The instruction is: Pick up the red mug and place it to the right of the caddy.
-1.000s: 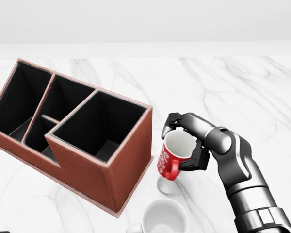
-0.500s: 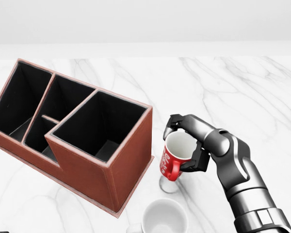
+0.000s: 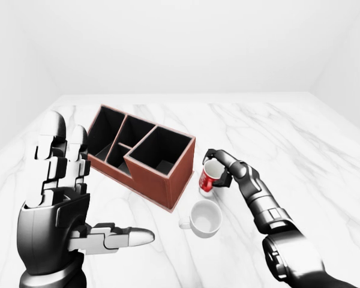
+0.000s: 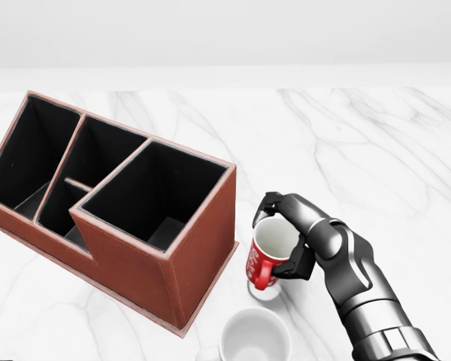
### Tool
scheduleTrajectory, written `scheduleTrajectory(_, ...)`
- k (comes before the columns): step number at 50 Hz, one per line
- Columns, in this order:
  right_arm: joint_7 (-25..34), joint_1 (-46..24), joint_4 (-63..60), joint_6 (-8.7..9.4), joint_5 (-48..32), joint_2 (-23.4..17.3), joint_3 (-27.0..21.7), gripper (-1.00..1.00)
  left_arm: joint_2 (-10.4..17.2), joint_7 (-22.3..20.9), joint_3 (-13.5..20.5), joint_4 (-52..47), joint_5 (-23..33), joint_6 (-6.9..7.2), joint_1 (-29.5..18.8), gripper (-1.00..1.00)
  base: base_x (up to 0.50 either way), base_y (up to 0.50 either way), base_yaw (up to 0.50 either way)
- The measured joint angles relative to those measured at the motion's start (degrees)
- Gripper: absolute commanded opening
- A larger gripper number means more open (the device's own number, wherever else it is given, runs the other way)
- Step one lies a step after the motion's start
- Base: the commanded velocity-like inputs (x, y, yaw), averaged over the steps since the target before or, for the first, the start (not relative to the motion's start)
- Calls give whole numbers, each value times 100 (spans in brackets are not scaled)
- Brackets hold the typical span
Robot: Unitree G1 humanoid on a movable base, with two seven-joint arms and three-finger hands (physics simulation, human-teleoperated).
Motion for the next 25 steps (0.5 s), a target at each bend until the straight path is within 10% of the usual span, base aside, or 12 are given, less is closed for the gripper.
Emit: scheduleTrajectory(25, -672, -265, 982, 0, 221, 98, 49, -100, 108, 105, -37, 0, -107, 0, 70, 100, 0, 0, 0)
